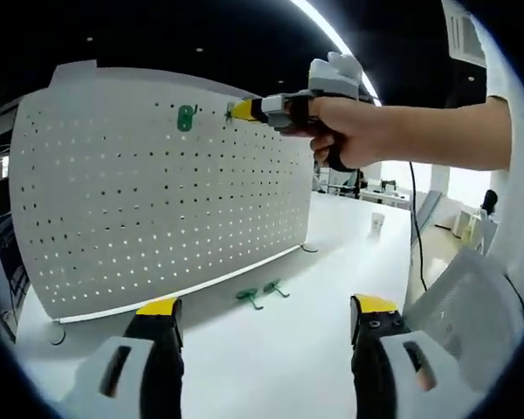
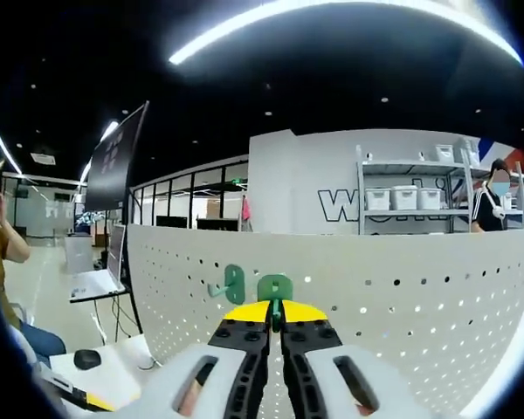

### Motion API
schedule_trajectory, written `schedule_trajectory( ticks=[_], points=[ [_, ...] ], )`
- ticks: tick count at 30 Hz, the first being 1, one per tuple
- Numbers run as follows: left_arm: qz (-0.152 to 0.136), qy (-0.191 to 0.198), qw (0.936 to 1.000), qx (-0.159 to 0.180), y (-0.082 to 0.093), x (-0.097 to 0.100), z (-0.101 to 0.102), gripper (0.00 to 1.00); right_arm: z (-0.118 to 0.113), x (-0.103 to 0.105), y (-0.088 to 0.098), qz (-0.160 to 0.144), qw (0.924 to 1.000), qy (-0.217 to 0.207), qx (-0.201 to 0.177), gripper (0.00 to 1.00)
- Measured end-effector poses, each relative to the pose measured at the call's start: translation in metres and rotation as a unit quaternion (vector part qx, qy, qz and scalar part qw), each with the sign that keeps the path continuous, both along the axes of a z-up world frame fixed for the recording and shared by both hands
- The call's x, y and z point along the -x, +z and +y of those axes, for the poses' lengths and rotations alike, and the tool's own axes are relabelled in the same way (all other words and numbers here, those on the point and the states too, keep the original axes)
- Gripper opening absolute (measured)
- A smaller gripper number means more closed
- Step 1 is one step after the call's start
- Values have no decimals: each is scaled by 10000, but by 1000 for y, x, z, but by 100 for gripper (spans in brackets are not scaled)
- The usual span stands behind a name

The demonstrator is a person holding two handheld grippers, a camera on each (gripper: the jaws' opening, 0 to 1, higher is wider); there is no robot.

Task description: Insert the hook assembly into the mounting plate slot until the hook locks in place.

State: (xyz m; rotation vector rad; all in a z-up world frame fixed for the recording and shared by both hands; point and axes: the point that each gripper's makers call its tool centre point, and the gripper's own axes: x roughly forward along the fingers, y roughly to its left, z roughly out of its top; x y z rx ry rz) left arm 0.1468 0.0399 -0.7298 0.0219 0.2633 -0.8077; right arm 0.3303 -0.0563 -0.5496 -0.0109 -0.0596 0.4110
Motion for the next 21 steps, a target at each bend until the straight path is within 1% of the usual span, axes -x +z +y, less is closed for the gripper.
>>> schedule_trajectory(
  ticks=[2,12,14,21],
  points=[
    [59,40,10000,16,-2,-1,2,81,1,-2,-1,-4,10000,-1,32,1],
    [79,66,9999,13,-1,1,3,80,1,-14,1,-111,9998,-119,92,1],
    [96,72,9999,15,-2,1,3,80,3,-17,0,-95,9998,-115,132,1],
    [115,74,9999,22,-3,1,3,80,5,-24,-1,28,9999,-96,47,1]
  ],
)
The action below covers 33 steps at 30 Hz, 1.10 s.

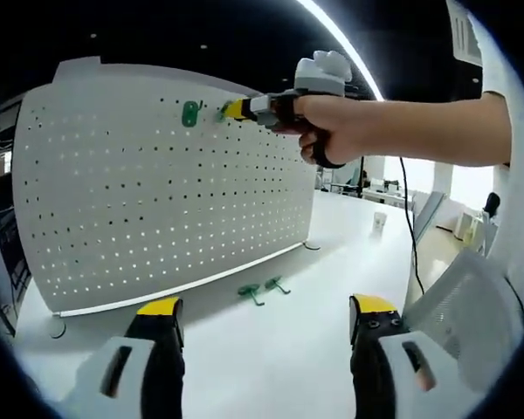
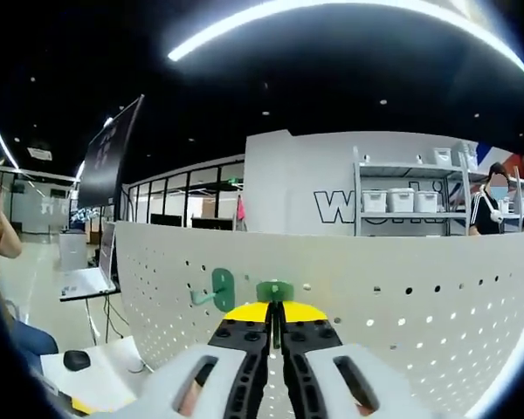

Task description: Insert the hook assembly into the mounting plate slot until the hook locks in place.

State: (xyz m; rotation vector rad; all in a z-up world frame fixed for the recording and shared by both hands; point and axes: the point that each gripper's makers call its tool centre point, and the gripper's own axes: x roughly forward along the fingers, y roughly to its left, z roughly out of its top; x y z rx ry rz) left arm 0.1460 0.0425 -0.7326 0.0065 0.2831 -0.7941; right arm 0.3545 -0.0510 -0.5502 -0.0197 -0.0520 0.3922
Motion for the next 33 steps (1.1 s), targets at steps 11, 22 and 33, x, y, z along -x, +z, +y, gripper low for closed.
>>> schedule_trajectory(
  ticks=[11,22,33],
  points=[
    [19,16,10000,17,-2,-1,1,80,1,-6,0,86,9999,-111,-38,1],
    [18,22,10000,69,-2,-1,2,79,5,-9,-2,214,9984,-480,-191,1],
    [-6,21,9998,174,0,0,3,79,6,-9,-4,185,9942,-1030,-247,1]
  ],
)
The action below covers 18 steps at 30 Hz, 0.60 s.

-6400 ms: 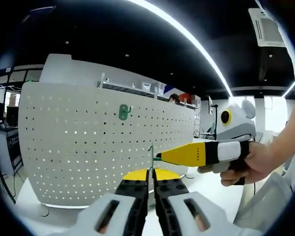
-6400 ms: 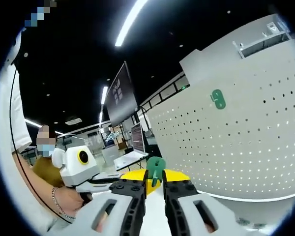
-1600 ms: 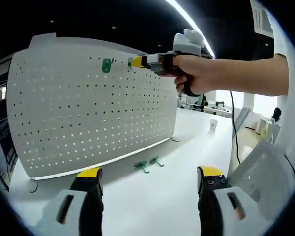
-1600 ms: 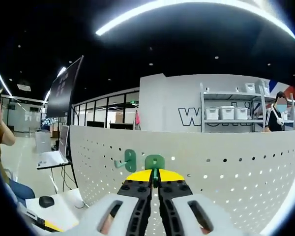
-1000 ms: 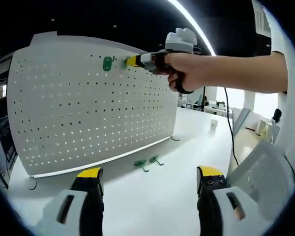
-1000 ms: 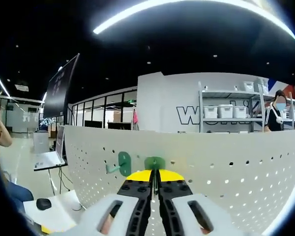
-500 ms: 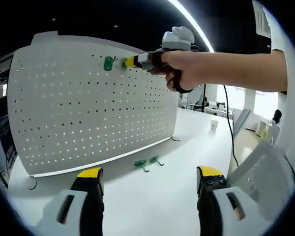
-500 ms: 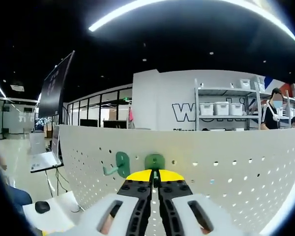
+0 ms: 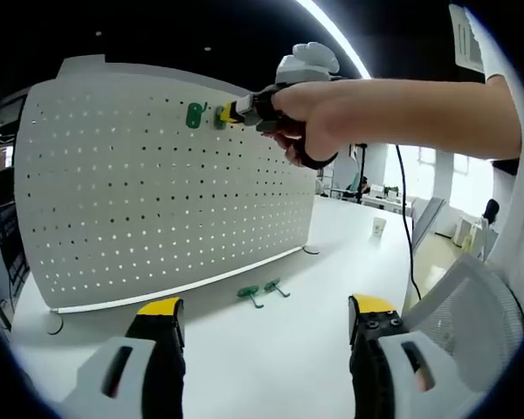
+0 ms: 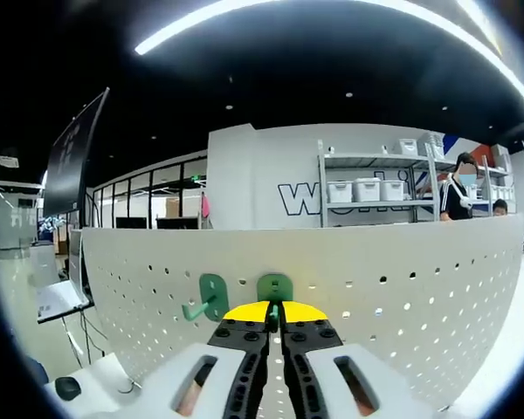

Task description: Insert the hook assembly into the mounting plate slot until the hook locks in place.

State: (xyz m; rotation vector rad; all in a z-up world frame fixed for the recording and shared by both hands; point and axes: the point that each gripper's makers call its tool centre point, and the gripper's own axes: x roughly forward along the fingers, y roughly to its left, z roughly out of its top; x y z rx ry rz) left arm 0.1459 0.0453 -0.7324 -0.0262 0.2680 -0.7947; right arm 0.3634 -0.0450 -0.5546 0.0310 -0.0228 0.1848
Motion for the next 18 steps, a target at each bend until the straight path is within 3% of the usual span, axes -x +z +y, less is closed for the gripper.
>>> schedule_trajectory(
  ticks=[18],
  points=[
    [19,110,9999,84,2,-2,5,77,2,-1,-3,60,9999,-118,-33,4]
  ],
)
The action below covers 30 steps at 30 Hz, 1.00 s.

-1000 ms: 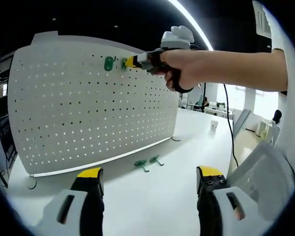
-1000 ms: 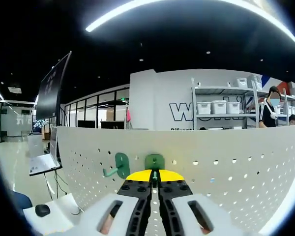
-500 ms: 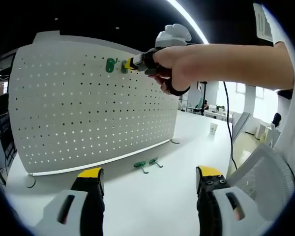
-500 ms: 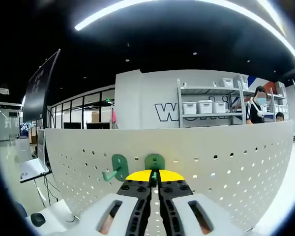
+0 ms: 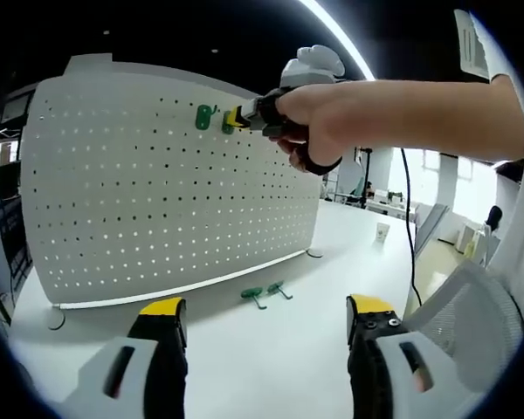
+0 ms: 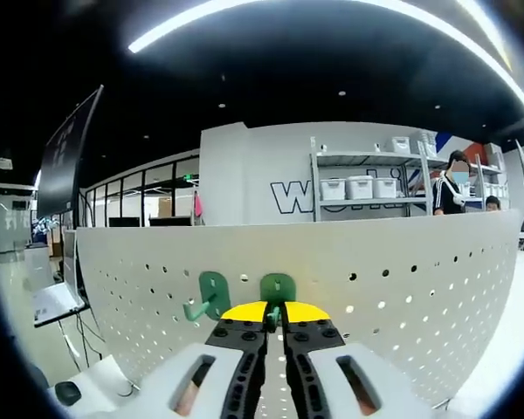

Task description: Insert the hook assembly into the mounting plate slot until the hook locks in place.

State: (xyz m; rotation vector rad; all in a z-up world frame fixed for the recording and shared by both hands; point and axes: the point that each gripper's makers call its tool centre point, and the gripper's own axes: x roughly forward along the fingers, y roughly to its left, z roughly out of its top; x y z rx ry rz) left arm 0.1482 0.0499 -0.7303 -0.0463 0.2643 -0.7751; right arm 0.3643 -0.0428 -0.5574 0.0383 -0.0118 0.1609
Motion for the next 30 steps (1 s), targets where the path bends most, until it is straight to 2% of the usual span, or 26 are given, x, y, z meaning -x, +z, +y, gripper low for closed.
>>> schedule_trajectory(
  ticks=[2,8,10,13,15,19,21,23,25,30],
  points=[
    [-3,-10,10000,-20,0,0,0,76,0,1,1,-64,9998,69,-160,4],
    [8,7,10000,-31,1,-2,0,76,-3,3,1,-83,9997,206,-53,5],
    [7,21,10000,-37,1,-3,0,76,4,5,5,-158,9991,399,43,8],
    [17,30,10000,-67,0,-4,0,76,5,6,4,-134,9981,583,121,12],
    [8,34,10000,-84,0,-4,0,76,5,7,-3,3,9969,746,251,16],
    [27,51,9999,-93,-1,-5,0,76,7,11,-6,-33,9944,985,390,30],
    [51,45,9999,-117,-2,-6,0,76,9,14,-6,-154,9913,1144,625,34],
    [39,40,9999,-107,-1,-6,0,76,11,18,-5,-275,9892,1306,612,39],
    [39,34,9999,-117,-1,-6,-1,77,11,21,-7,-266,9881,1450,434,45],
    [38,45,9999,-134,-2,-6,0,77,9,27,-8,-374,9847,1664,355,58]
  ],
)
